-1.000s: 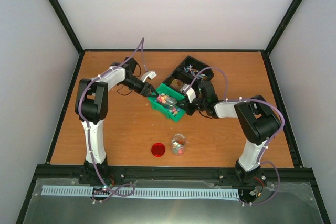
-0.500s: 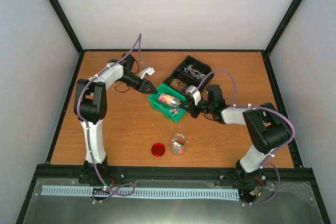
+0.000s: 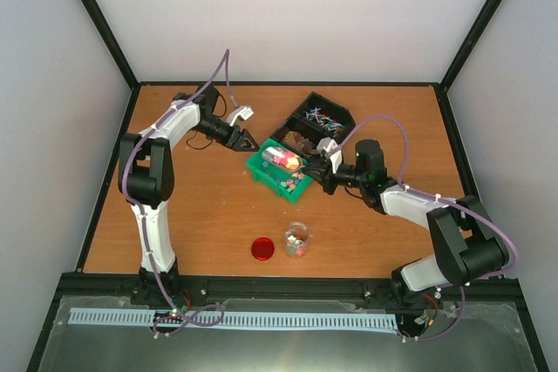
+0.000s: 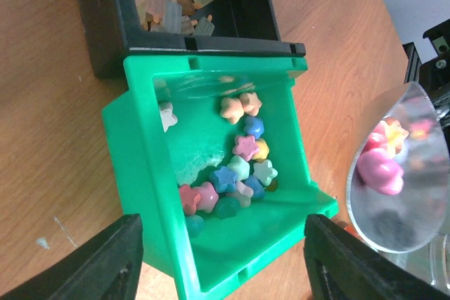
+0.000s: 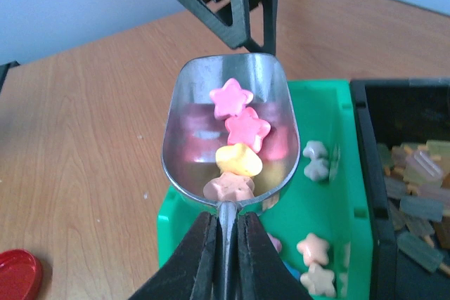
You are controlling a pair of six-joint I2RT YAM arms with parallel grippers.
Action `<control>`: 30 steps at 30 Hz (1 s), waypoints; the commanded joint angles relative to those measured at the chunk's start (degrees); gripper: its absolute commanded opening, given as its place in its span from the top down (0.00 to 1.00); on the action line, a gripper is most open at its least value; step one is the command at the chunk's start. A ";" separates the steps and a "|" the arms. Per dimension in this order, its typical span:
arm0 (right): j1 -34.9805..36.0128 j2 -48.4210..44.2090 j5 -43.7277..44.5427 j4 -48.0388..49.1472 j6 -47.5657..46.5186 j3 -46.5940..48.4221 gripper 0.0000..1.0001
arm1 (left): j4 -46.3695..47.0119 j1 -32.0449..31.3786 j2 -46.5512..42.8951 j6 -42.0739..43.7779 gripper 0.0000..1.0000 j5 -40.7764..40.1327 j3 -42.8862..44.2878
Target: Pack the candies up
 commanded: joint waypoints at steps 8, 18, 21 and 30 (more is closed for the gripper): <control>-3.19 -11.29 -11.06 -21.73 -14.65 6.66 0.97 | 6.19 0.53 -8.47 -2.67 0.24 -1.08 -2.96; -5.17 -22.39 -18.19 -60.69 -38.62 13.93 0.97 | 11.68 0.53 -13.22 -1.93 0.17 -3.10 -11.07; -5.50 -24.06 -17.98 -68.82 -44.44 15.75 0.97 | 12.59 0.53 -14.18 -2.07 0.17 -3.13 -12.76; -5.63 -30.06 -13.30 -83.19 -52.02 16.95 0.97 | 13.51 0.53 -16.54 -1.28 0.17 -2.92 -16.39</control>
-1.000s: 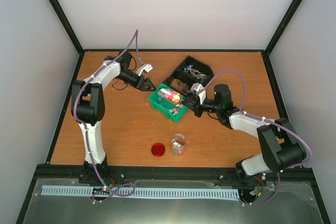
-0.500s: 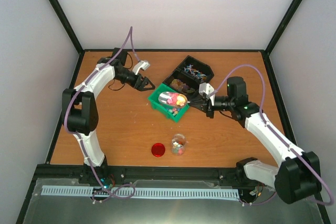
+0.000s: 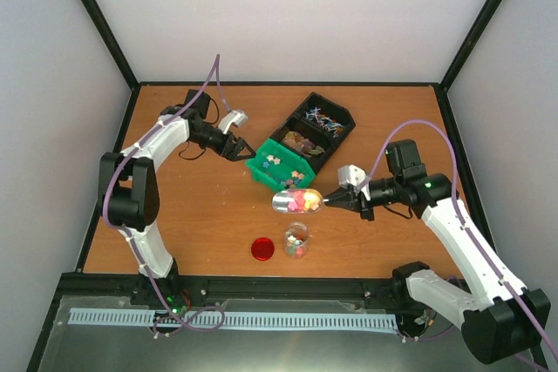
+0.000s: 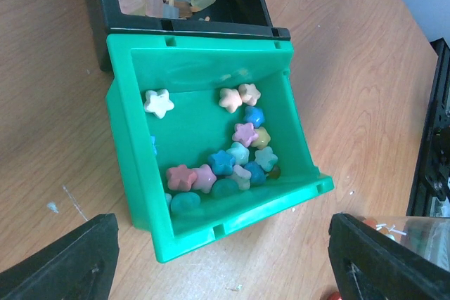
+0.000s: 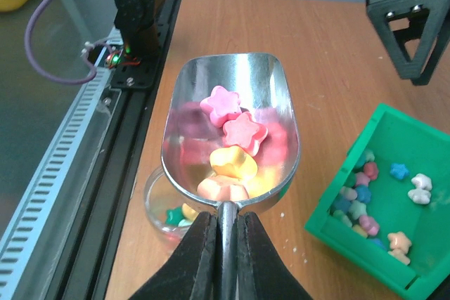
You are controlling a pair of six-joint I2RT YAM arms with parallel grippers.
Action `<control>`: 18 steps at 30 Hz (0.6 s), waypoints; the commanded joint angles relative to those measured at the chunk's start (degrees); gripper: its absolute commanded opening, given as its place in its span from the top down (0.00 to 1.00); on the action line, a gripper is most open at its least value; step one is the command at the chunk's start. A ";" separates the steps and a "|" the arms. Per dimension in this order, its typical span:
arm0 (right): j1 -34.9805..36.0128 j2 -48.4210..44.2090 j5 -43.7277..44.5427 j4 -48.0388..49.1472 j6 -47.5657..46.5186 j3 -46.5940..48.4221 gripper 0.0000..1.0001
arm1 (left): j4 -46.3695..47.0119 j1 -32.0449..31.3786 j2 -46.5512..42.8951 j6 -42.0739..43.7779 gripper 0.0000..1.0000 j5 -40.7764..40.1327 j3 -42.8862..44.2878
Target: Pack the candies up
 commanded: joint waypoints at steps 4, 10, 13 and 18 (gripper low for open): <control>-0.54 -4.14 4.12 -12.39 -4.95 2.00 0.97 | 1.89 0.44 -2.31 0.94 0.17 1.09 -0.89; -0.50 -4.00 9.39 -16.56 -4.98 4.59 0.97 | 3.21 0.44 -1.93 -0.09 0.17 1.29 -0.96; -0.49 -3.53 11.74 -19.61 -6.78 5.55 0.97 | 3.73 0.44 -1.62 -0.18 0.17 1.59 -0.89; -0.46 -4.26 14.69 -21.48 -8.32 5.93 0.97 | 3.81 0.44 -0.76 -0.21 0.17 1.14 -0.37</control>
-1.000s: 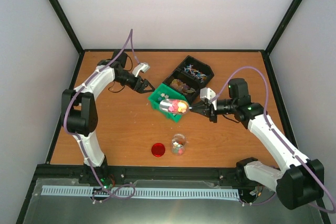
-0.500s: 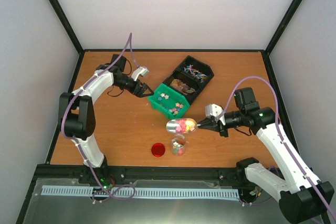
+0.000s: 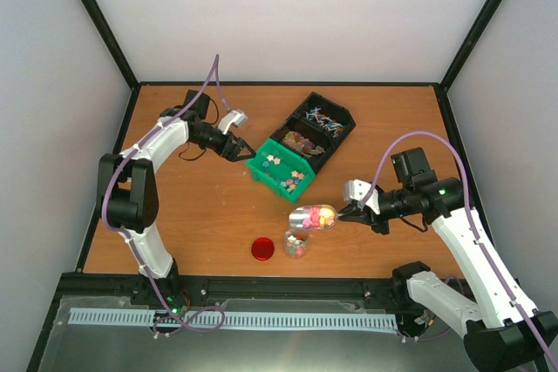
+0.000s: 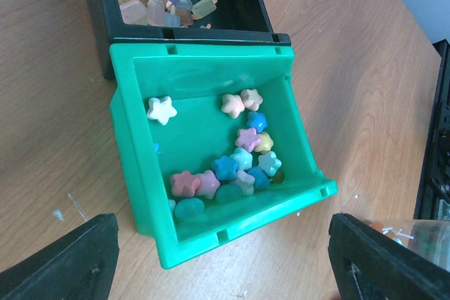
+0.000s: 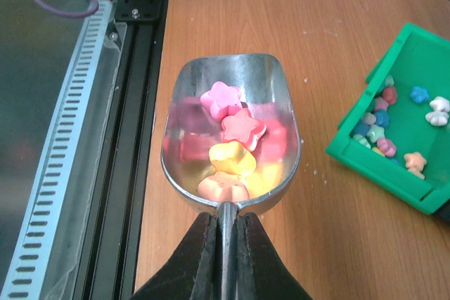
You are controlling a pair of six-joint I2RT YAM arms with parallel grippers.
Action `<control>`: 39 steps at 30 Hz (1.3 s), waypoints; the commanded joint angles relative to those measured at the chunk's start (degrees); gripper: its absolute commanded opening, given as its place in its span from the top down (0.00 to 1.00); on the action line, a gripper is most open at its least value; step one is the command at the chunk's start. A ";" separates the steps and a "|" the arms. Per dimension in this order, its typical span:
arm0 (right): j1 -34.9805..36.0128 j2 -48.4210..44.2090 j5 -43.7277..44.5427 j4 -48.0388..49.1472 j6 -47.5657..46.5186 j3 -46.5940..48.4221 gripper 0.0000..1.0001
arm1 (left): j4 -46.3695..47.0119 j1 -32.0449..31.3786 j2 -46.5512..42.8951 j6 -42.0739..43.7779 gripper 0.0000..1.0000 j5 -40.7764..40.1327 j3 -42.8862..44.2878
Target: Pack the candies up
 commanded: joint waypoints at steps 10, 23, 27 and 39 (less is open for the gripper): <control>-0.21 2.61 6.42 -6.82 -3.27 4.35 0.97 | 2.32 0.44 0.52 -0.65 0.17 1.02 0.28; 0.32 5.17 8.25 -9.96 -7.51 6.75 0.97 | 5.23 0.44 1.22 -3.09 0.17 1.14 -0.49; 0.65 5.42 8.61 -10.39 -8.49 7.18 0.97 | 5.26 0.43 1.47 -3.04 0.17 1.11 -0.29; 4.25 6.84 9.86 -9.97 -6.69 8.38 0.97 | 5.26 0.44 2.13 -3.31 0.17 1.34 -0.15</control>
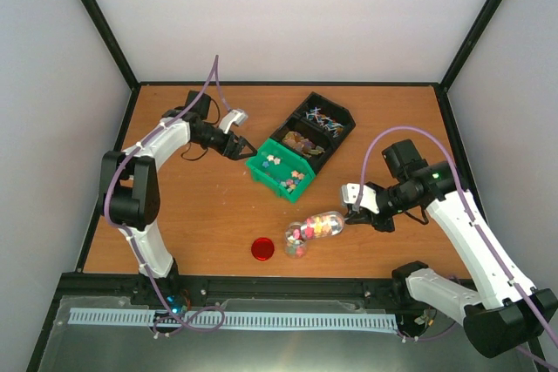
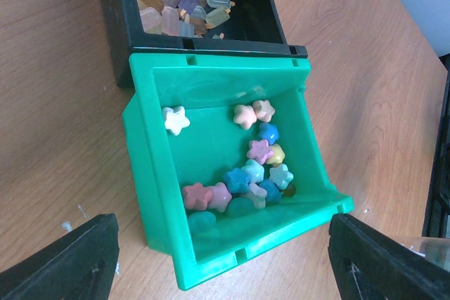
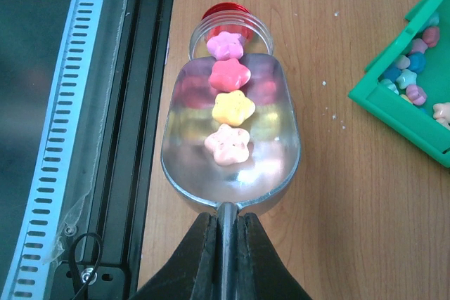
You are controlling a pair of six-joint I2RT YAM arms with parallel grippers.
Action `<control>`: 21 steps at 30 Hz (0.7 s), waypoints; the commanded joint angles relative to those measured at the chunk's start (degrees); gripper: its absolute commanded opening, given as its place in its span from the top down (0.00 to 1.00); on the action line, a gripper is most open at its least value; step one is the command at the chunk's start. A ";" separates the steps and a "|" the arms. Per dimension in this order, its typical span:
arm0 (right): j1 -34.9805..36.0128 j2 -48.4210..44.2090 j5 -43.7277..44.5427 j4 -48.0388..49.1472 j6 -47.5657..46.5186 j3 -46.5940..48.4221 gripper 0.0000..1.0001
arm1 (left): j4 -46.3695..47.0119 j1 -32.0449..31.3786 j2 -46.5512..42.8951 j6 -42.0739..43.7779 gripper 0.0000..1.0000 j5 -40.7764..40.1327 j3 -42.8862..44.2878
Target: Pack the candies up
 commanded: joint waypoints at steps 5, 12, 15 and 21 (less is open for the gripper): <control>2.54 0.48 1.13 0.62 1.49 1.70 0.97 | 0.96 0.44 0.56 -0.26 0.17 1.32 0.29; 3.42 0.91 1.65 0.76 2.18 2.02 0.97 | 1.13 0.44 0.02 -0.06 0.17 1.21 -0.62; 3.73 0.95 1.82 0.93 2.72 2.00 0.97 | 1.14 0.44 -0.10 -0.02 0.17 1.35 -0.87; 4.15 1.03 2.33 1.33 3.36 2.19 0.97 | 1.08 0.44 -0.45 0.34 0.17 1.25 -1.20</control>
